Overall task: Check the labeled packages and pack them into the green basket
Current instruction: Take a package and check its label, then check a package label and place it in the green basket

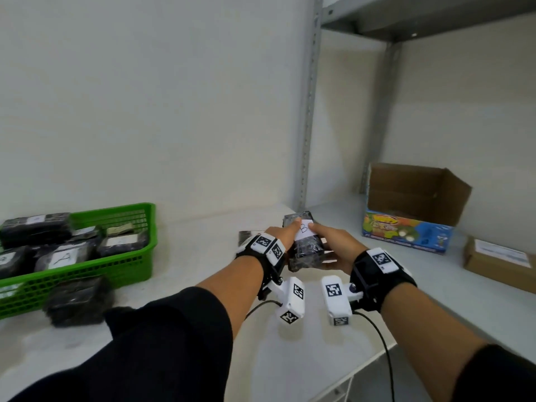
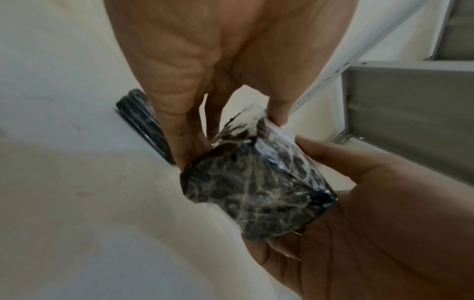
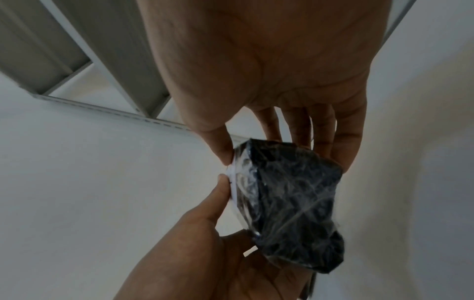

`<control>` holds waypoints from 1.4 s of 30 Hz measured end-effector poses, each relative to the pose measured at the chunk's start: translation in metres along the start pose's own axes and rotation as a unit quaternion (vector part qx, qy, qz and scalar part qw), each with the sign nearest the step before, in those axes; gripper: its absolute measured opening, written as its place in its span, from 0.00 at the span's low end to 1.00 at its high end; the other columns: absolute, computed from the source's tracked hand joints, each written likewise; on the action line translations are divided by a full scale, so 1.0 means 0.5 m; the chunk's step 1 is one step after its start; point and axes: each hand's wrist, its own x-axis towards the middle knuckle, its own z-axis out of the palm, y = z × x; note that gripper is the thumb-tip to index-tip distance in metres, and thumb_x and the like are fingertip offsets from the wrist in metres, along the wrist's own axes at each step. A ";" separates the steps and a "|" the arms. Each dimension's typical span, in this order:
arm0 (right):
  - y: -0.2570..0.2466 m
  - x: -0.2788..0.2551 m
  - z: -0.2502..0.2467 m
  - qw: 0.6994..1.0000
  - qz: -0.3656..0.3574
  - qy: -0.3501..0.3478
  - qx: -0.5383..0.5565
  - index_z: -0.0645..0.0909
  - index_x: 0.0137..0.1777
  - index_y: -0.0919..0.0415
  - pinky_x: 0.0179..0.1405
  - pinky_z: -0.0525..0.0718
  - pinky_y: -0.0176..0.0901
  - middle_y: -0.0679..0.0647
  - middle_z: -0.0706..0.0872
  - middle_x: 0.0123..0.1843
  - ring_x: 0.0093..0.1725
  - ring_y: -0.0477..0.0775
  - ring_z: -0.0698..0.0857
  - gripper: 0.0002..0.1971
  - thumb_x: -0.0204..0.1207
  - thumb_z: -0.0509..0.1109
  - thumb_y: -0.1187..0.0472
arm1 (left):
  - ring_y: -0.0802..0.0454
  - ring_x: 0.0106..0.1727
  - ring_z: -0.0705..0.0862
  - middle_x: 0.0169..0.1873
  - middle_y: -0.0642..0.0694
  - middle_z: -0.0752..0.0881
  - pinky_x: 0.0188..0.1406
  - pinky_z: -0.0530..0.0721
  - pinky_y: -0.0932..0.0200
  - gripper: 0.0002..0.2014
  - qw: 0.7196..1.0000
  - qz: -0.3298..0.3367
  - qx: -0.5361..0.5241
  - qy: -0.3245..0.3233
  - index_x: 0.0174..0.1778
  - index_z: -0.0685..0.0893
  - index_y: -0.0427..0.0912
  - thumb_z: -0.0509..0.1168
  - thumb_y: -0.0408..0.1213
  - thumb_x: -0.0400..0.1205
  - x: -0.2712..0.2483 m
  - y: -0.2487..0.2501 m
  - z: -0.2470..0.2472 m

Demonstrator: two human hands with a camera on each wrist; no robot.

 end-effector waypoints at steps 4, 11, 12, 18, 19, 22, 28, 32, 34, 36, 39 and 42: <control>0.015 0.056 -0.034 1.000 0.021 0.013 -0.009 0.85 0.60 0.61 0.53 0.91 0.55 0.60 0.90 0.51 0.47 0.62 0.90 0.18 0.84 0.72 0.46 | 0.38 0.45 0.92 0.45 0.39 0.92 0.55 0.88 0.43 0.57 0.999 -0.017 0.041 0.015 0.51 0.89 0.40 0.51 0.89 0.50 0.102 -0.026 0.053; 0.042 0.106 -0.051 0.999 0.039 -0.006 -0.034 0.85 0.56 0.61 0.44 0.95 0.54 0.63 0.91 0.51 0.46 0.62 0.92 0.14 0.83 0.74 0.50 | 0.38 0.68 0.81 0.71 0.34 0.80 0.70 0.76 0.51 0.41 0.988 -0.020 0.145 0.042 0.75 0.76 0.35 0.53 0.68 0.81 0.028 0.014 0.050; 0.042 0.110 -0.050 0.999 0.039 -0.006 -0.035 0.85 0.57 0.62 0.42 0.94 0.53 0.63 0.91 0.51 0.45 0.61 0.92 0.14 0.84 0.74 0.50 | 0.38 0.70 0.80 0.72 0.34 0.79 0.70 0.76 0.52 0.40 0.986 -0.024 0.157 0.048 0.76 0.75 0.34 0.54 0.66 0.82 0.030 0.015 0.052; 0.035 0.131 -0.046 0.998 0.043 -0.001 -0.051 0.84 0.55 0.61 0.56 0.93 0.61 0.63 0.90 0.54 0.54 0.65 0.93 0.11 0.84 0.72 0.52 | 0.38 0.66 0.82 0.68 0.33 0.82 0.66 0.76 0.51 0.40 0.969 -0.014 0.244 0.046 0.70 0.80 0.35 0.48 0.68 0.82 0.052 0.018 0.056; 0.034 0.134 -0.046 0.998 0.042 0.001 -0.055 0.83 0.54 0.61 0.58 0.92 0.63 0.63 0.90 0.53 0.56 0.67 0.92 0.11 0.84 0.72 0.52 | 0.38 0.63 0.83 0.67 0.33 0.83 0.64 0.77 0.51 0.39 0.967 -0.010 0.251 0.045 0.69 0.81 0.35 0.48 0.68 0.82 0.055 0.020 0.055; 0.034 0.135 -0.045 0.997 0.043 0.009 -0.068 0.82 0.52 0.61 0.60 0.91 0.66 0.63 0.89 0.52 0.58 0.69 0.92 0.08 0.83 0.70 0.56 | 0.39 0.65 0.82 0.67 0.35 0.83 0.61 0.78 0.52 0.33 0.971 -0.011 0.236 0.032 0.70 0.80 0.34 0.54 0.61 0.85 0.058 0.029 0.056; 0.043 0.128 -0.038 0.996 0.051 0.014 -0.066 0.81 0.54 0.63 0.53 0.94 0.61 0.65 0.88 0.51 0.51 0.66 0.91 0.09 0.84 0.69 0.56 | 0.38 0.70 0.80 0.68 0.34 0.82 0.66 0.78 0.52 0.32 0.976 -0.012 0.217 0.031 0.70 0.79 0.31 0.58 0.59 0.85 0.057 0.025 0.055; 0.045 0.115 -0.039 0.997 0.045 0.013 -0.061 0.81 0.51 0.64 0.47 0.93 0.55 0.62 0.88 0.47 0.43 0.60 0.90 0.07 0.85 0.69 0.59 | 0.38 0.56 0.85 0.58 0.36 0.87 0.60 0.81 0.51 0.34 0.976 0.007 0.212 0.053 0.62 0.85 0.36 0.54 0.64 0.82 0.048 0.020 0.047; 0.044 0.111 -0.041 0.997 0.041 0.017 -0.070 0.81 0.56 0.64 0.52 0.92 0.57 0.60 0.88 0.48 0.44 0.60 0.90 0.09 0.86 0.69 0.58 | 0.38 0.61 0.84 0.62 0.36 0.85 0.62 0.80 0.51 0.31 0.977 0.004 0.208 0.041 0.66 0.83 0.36 0.56 0.60 0.84 0.041 0.027 0.042; 0.041 0.108 -0.042 0.994 0.027 0.042 -0.095 0.81 0.64 0.64 0.54 0.91 0.56 0.59 0.88 0.55 0.50 0.62 0.88 0.13 0.85 0.70 0.56 | 0.39 0.63 0.85 0.63 0.36 0.85 0.63 0.82 0.52 0.28 0.979 0.005 0.199 0.035 0.67 0.82 0.34 0.60 0.56 0.84 0.031 0.039 0.033; 0.026 0.102 -0.045 0.966 -0.051 0.122 -0.224 0.78 0.75 0.61 0.59 0.86 0.52 0.60 0.84 0.70 0.63 0.63 0.84 0.24 0.82 0.72 0.53 | 0.41 0.44 0.84 0.46 0.39 0.88 0.55 0.87 0.52 0.17 0.983 0.021 0.178 0.049 0.46 0.85 0.38 0.65 0.51 0.80 0.018 0.050 0.003; -0.003 0.070 -0.028 0.934 -0.145 0.160 -0.285 0.76 0.78 0.59 0.68 0.80 0.51 0.61 0.82 0.75 0.71 0.64 0.82 0.26 0.81 0.73 0.52 | 0.42 0.40 0.84 0.38 0.41 0.85 0.38 0.82 0.59 0.15 0.979 0.040 0.187 0.076 0.33 0.79 0.40 0.66 0.48 0.77 -0.012 0.065 -0.049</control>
